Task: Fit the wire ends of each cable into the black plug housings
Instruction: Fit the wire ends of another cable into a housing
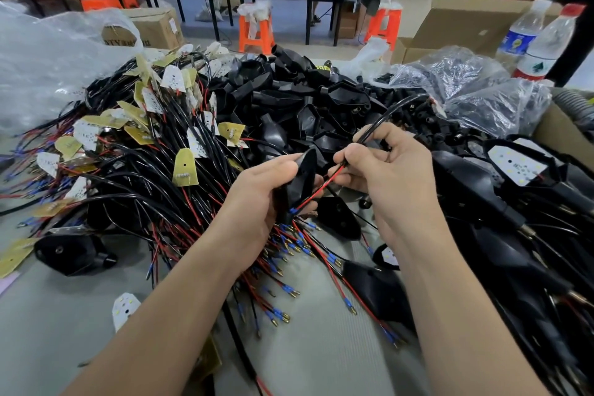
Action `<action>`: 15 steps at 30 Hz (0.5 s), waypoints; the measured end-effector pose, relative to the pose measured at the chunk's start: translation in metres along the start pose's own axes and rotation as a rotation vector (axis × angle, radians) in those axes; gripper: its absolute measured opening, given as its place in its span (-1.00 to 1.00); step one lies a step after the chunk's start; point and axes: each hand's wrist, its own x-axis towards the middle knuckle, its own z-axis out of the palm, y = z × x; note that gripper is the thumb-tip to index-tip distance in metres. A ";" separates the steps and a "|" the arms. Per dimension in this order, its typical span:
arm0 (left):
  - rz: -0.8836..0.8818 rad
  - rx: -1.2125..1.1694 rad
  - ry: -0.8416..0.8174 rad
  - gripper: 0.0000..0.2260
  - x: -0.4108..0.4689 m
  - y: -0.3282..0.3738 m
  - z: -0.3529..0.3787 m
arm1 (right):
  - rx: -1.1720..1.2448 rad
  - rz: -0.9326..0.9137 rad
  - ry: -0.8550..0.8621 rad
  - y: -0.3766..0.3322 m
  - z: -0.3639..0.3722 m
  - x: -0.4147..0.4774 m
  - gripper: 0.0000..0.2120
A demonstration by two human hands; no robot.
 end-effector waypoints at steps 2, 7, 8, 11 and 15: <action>0.002 0.030 -0.060 -0.70 -0.002 -0.001 0.001 | -0.030 -0.027 0.051 0.003 0.002 0.000 -0.78; -0.023 -0.048 -0.044 -0.72 -0.004 -0.001 0.006 | -0.209 -0.130 0.059 0.011 0.007 -0.003 -0.81; -0.030 -0.070 -0.015 -0.73 -0.004 0.000 0.006 | -0.253 -0.126 0.030 0.013 0.008 -0.004 -0.88; -0.061 -0.073 0.024 -0.72 -0.003 0.000 0.008 | -0.359 -0.033 -0.120 0.018 0.011 -0.006 -0.95; -0.107 0.032 -0.036 -0.70 -0.005 0.001 0.010 | -0.405 -0.066 -0.071 0.017 0.012 -0.005 -0.93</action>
